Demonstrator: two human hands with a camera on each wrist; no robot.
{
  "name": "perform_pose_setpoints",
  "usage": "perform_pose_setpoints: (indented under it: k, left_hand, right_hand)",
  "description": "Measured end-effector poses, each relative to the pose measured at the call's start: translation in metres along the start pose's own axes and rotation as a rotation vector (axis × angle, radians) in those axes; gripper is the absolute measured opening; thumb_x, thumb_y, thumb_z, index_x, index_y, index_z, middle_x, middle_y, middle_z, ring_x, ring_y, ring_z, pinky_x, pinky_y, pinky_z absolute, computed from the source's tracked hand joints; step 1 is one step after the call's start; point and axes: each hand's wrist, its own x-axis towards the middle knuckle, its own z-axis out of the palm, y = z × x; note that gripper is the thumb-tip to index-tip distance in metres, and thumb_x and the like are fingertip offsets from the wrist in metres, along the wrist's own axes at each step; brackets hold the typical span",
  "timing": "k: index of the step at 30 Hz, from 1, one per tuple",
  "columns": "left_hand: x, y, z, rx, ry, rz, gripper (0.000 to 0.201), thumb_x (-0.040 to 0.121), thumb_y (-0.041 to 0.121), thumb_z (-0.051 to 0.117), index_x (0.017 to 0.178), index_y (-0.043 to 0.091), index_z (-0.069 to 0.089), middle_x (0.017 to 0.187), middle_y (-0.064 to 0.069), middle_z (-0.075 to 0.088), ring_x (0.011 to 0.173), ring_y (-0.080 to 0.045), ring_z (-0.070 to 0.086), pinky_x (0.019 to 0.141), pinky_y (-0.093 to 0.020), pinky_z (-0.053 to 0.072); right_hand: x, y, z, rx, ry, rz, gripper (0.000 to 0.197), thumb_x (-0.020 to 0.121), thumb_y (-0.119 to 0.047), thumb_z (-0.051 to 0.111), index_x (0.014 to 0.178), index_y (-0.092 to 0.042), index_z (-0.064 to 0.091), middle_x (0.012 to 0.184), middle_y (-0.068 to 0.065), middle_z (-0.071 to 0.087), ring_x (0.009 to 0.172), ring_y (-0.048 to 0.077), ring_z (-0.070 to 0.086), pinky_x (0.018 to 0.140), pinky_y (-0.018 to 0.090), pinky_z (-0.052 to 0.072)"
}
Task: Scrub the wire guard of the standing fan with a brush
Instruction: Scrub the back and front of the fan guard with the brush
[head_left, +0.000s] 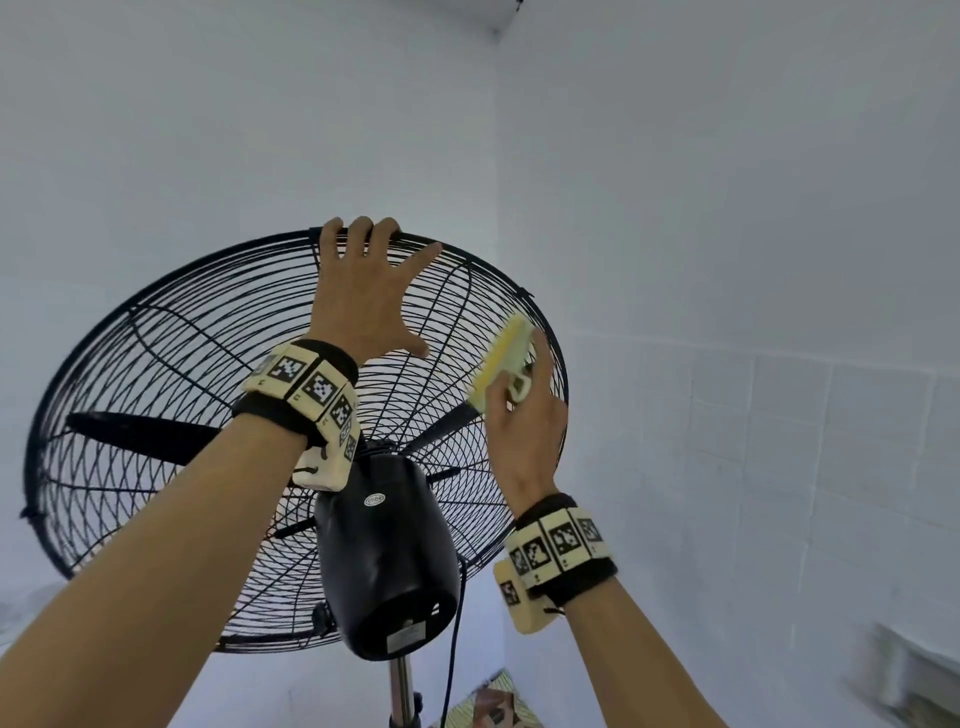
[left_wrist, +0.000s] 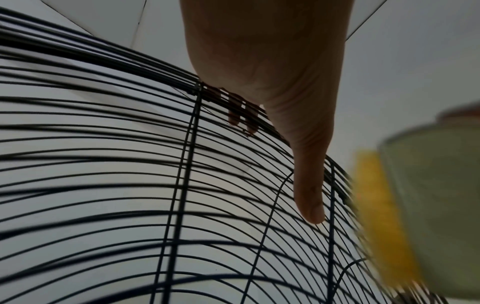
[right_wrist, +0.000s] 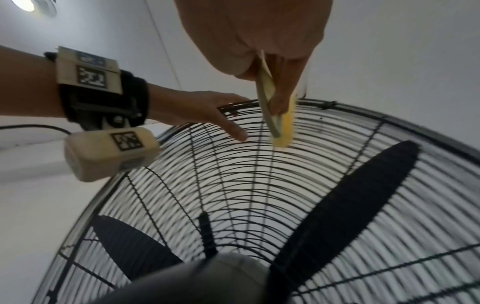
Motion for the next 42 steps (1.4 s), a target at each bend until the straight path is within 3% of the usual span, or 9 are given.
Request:
perform_pose_setpoints:
  k: [3,10,13,16,22,25,29,35,42]
  left_hand:
    - [0.001,0.007,-0.002,-0.018,0.014,0.016,0.126,0.051,0.082,0.082,0.159,0.041,0.031,0.155,-0.015,0.035,0.144,-0.039,0.029,0.123,-0.061,0.013]
    - [-0.002,0.001,-0.004,0.03,-0.014,-0.005,0.125,0.056,0.088,0.075,0.161,0.042,0.024,0.155,-0.016,0.032,0.144,-0.041,0.028,0.122,-0.064,0.014]
    - [0.004,0.011,-0.004,0.061,-0.02,-0.01,0.126,0.062,0.096,0.06,0.163,0.043,0.007,0.152,-0.021,0.034,0.139,-0.046,0.033,0.118,-0.071,0.016]
    - [0.016,0.024,-0.005,0.089,-0.074,-0.04,0.124,0.063,0.097,0.058,0.163,0.044,0.008,0.152,-0.024,0.032,0.138,-0.049,0.032,0.117,-0.077,0.014]
    - [0.015,0.014,0.005,0.074,-0.065,-0.046,0.113,0.066,0.095,0.058,0.161,0.047,0.017,0.152,-0.021,0.034,0.141,-0.045,0.03,0.119,-0.073,0.012]
    - [0.016,0.015,0.007,0.059,-0.039,-0.05,0.111,0.065,0.094,0.06,0.159,0.048,0.023,0.15,-0.019,0.036,0.141,-0.045,0.031,0.12,-0.071,0.011]
    - [0.017,0.02,0.01,0.043,-0.013,-0.041,0.111,0.062,0.092,0.066,0.157,0.048,0.031,0.149,-0.017,0.038,0.141,-0.044,0.032,0.121,-0.068,0.012]
    - [0.014,0.011,0.01,0.052,-0.02,-0.07,0.109,0.062,0.093,0.064,0.157,0.049,0.034,0.146,-0.016,0.039,0.138,-0.042,0.034,0.121,-0.065,0.015]
    - [0.016,0.02,0.009,0.048,-0.006,-0.057,0.109,0.061,0.093,0.066,0.156,0.048,0.035,0.147,-0.015,0.04,0.139,-0.042,0.034,0.121,-0.065,0.015]
  right_hand:
    - [0.002,-0.011,0.015,-0.044,-0.026,-0.159,0.056,0.107,-0.024,0.049,0.16,-0.02,0.031,0.07,0.002,0.062,0.049,0.01,0.057,0.045,0.02,0.049]
    - [0.013,0.008,-0.017,-0.21,-0.001,0.081,0.057,0.108,-0.024,0.046,0.161,-0.022,0.025,0.077,-0.007,0.048,0.063,-0.002,0.045,0.063,0.021,0.046]
    - [0.018,-0.013,-0.013,-0.064,0.009,-0.111,0.049,0.106,-0.02,0.052,0.154,-0.016,0.039,0.084,-0.007,0.055,0.058,-0.005,0.056,0.052,0.006,0.044]
    - [0.026,-0.017,0.001,-0.122,-0.022,-0.239,0.05,0.104,-0.018,0.055,0.153,-0.017,0.044,0.074,-0.003,0.059,0.053,0.006,0.053,0.05,0.012,0.039]
    - [0.048,0.027,-0.032,-0.328,-0.03,0.122,0.048,0.107,-0.022,0.049,0.155,-0.023,0.041,0.095,0.01,0.065,0.076,0.016,0.049,0.087,0.031,0.051]
    - [0.06,0.013,-0.027,-0.177,0.058,-0.044,0.032,0.107,-0.026,0.05,0.139,-0.021,0.051,0.082,0.0,0.064,0.07,0.02,0.063,0.069,0.041,0.061]
    - [0.071,-0.01,-0.003,-0.215,0.056,-0.39,0.032,0.106,-0.022,0.055,0.138,-0.017,0.06,0.067,0.001,0.066,0.047,0.017,0.052,0.046,0.028,0.042]
    - [0.09,0.039,-0.018,-0.499,-0.044,-0.177,0.031,0.111,-0.025,0.042,0.134,-0.011,0.057,0.072,0.003,0.066,0.057,0.023,0.06,0.063,0.041,0.056]
    - [0.088,-0.003,0.0,-0.284,0.066,-0.464,0.034,0.108,-0.027,0.048,0.137,-0.017,0.062,0.059,-0.003,0.056,0.044,0.016,0.043,0.048,0.011,0.027]
